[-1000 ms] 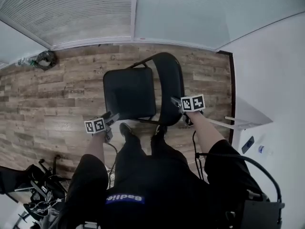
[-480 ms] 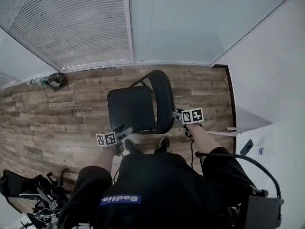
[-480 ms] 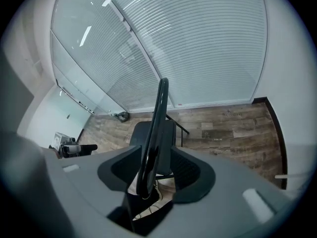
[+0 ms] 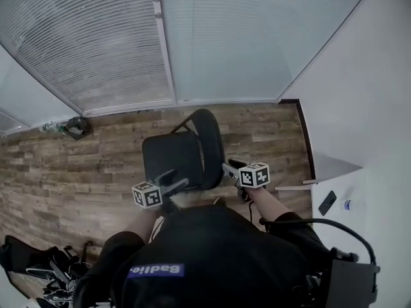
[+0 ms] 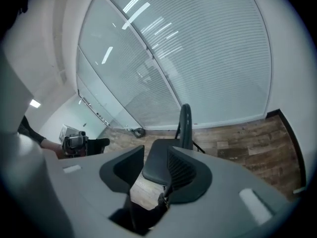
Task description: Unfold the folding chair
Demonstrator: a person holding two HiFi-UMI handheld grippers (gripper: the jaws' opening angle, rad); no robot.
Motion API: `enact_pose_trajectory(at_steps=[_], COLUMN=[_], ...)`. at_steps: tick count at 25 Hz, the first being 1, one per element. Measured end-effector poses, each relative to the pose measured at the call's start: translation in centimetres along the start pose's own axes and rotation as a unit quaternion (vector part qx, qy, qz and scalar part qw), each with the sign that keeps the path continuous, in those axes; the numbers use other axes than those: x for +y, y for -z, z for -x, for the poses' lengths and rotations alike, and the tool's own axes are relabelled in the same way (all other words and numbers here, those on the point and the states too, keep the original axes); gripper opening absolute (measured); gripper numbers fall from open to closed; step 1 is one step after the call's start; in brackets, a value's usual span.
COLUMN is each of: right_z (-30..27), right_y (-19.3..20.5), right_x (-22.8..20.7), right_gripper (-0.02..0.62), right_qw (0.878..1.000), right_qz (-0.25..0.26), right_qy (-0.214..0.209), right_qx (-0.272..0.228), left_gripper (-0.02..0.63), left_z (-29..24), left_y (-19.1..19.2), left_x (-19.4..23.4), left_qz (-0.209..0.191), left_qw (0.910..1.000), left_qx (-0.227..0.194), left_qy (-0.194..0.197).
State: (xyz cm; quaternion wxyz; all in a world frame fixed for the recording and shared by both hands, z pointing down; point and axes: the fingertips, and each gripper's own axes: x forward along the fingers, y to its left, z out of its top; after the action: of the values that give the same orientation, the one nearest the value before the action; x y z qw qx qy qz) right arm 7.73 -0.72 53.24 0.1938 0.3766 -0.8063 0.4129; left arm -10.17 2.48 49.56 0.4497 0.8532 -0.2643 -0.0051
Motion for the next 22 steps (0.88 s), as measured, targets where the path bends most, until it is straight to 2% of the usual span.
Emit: enact_pose_trajectory(at_steps=[4,10,16,22], right_z=[1.3,3.0,5.8,8.6], right_y=[-1.5,-4.0,-7.1,-9.1], right_x=[4.7,11.2,16.0,20.0], right_gripper=[0.093,0.060,0.051,0.040], right_qw=[0.996,0.979,0.961,0.945], right_qz=[0.060,0.142,0.176,0.198], right_qy=[-0.047,-0.105,-0.143,-0.173], right_qx=[-0.048,-0.105,-0.156,-0.194], left_gripper=[0.373,0.370,0.364,0.325], left_z=[-1.0,-1.9,-1.2,0.1], left_y=[-2.1,-4.9,-7.6,-9.7], left_x=[-4.4,-11.4,-15.9,-19.3], left_qz=[-0.039,-0.118,-0.172,-0.219], left_qw=[0.9990,0.9903,0.9801,0.9683], left_qx=[-0.005,-0.005,-0.032,-0.061], left_qy=[0.023,0.074,0.094,0.103])
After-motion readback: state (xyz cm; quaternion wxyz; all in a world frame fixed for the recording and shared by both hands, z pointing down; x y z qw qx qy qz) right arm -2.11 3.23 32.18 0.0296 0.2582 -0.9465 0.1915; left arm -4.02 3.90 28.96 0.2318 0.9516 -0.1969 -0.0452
